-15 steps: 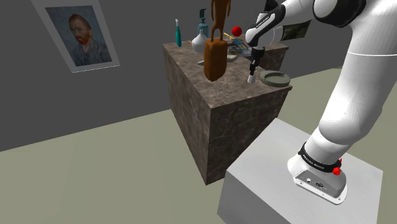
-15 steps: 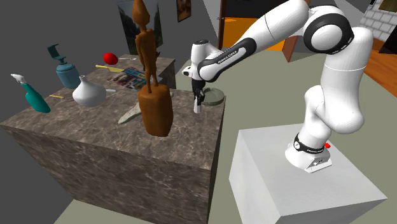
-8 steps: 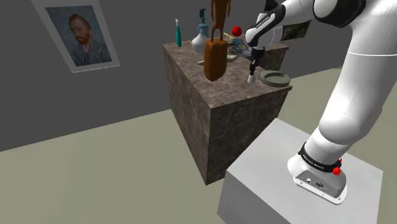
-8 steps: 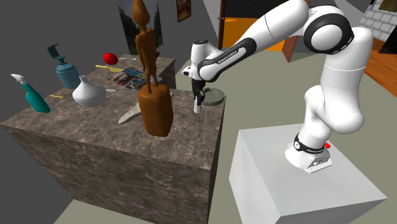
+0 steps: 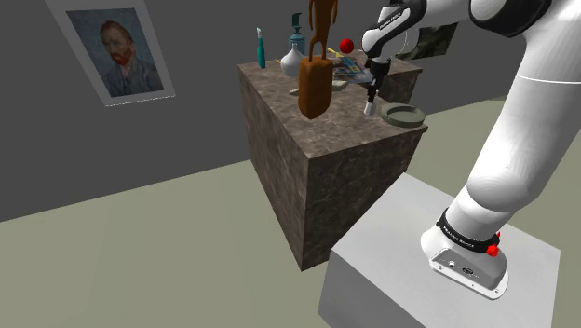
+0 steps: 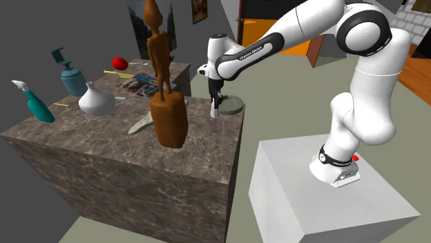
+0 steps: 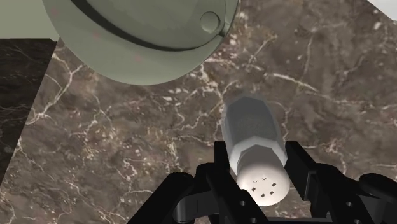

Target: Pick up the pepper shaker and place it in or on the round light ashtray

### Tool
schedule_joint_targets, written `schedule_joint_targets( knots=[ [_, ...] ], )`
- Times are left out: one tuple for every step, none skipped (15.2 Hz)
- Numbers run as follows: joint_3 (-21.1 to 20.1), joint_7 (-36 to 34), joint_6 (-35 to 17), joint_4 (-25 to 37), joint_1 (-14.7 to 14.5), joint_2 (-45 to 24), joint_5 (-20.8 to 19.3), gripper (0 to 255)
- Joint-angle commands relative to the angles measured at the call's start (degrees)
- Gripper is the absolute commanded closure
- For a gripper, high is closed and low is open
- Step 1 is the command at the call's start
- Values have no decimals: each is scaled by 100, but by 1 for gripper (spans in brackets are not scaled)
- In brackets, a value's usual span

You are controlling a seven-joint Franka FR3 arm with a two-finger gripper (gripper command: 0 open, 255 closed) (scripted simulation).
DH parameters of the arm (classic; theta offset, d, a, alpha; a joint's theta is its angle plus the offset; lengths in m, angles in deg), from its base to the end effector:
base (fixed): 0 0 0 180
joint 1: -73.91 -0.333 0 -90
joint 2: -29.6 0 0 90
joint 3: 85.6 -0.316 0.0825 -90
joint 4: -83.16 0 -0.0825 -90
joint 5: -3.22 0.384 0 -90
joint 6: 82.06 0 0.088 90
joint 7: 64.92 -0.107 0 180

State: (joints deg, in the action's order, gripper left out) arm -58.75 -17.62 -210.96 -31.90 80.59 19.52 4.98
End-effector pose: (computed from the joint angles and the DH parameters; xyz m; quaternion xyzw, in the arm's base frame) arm 0.4983 -0.3197 0.3859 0.9920 0.1154 0.0148 0.0482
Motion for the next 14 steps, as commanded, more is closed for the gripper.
schedule_joint_targets(
  knots=[
    [5, -20, 151, 108, -9, 46, -29, 255],
    [9, -31, 222, 147, -14, 81, -49, 255],
    [13, -41, 293, 187, -19, 115, -68, 255],
    [16, -51, 364, 229, -23, 148, -87, 255],
    [19, -60, 435, 271, -28, 180, -104, 255],
    [22, -69, 506, 315, -32, 211, -121, 255],
    [24, -77, 578, 361, -35, 240, -137, 255],
    [26, -84, 650, 407, -39, 268, -152, 255],
    [28, -91, 722, 455, -42, 295, -166, 255],
    [29, -97, 794, 505, -45, 321, -180, 255],
    [31, -103, 867, 555, -48, 346, -192, 255],
    [31, -105, 889, 570, -49, 354, -197, 255],
    [86, 25, 902, 567, 22, 376, -190, 255],
    [140, 156, 917, 571, 94, 394, -181, 255]
  ],
)
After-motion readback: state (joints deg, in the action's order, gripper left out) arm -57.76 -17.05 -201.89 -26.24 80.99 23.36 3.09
